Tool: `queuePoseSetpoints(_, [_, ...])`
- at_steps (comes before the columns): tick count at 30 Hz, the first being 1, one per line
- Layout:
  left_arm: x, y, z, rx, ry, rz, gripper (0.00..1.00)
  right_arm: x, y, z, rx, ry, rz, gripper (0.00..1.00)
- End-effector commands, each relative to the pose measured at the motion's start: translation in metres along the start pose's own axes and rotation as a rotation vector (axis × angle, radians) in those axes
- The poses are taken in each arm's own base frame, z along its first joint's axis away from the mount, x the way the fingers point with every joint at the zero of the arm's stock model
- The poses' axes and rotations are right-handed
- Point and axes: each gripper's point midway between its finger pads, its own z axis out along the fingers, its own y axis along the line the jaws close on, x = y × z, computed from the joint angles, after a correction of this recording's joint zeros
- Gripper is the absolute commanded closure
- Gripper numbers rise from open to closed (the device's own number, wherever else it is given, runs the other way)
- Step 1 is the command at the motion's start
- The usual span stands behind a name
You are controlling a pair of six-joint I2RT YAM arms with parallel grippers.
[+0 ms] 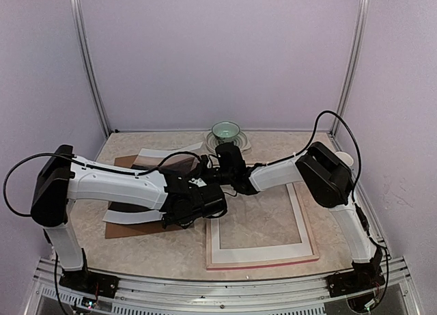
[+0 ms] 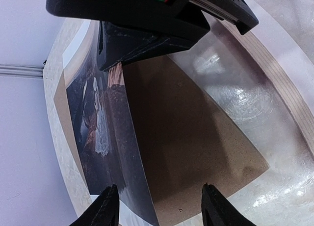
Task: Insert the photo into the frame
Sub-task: Pass from the right arm to the left
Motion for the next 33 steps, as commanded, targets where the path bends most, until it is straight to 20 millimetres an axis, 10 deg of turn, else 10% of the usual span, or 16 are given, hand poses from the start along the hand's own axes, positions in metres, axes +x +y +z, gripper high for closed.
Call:
queuePoseSetpoints(1, [-0.001, 0.002, 0.007, -0.033, -0.001, 0.014, 0.46, 0.0, -0.013, 0.003, 0.004, 0.007, 0.011, 1.0])
queuePoseSetpoints(16, [-0.003, 0.012, 0.011, -0.034, 0.002, -0.006, 0.74, 0.002, -0.013, 0.005, 0.0, 0.012, 0.013, 1.0])
queuePoseSetpoints(33, [-0.005, 0.018, 0.008, -0.037, -0.003, -0.023, 0.98, 0.005, -0.003, 0.001, -0.034, 0.024, 0.01, 0.63])
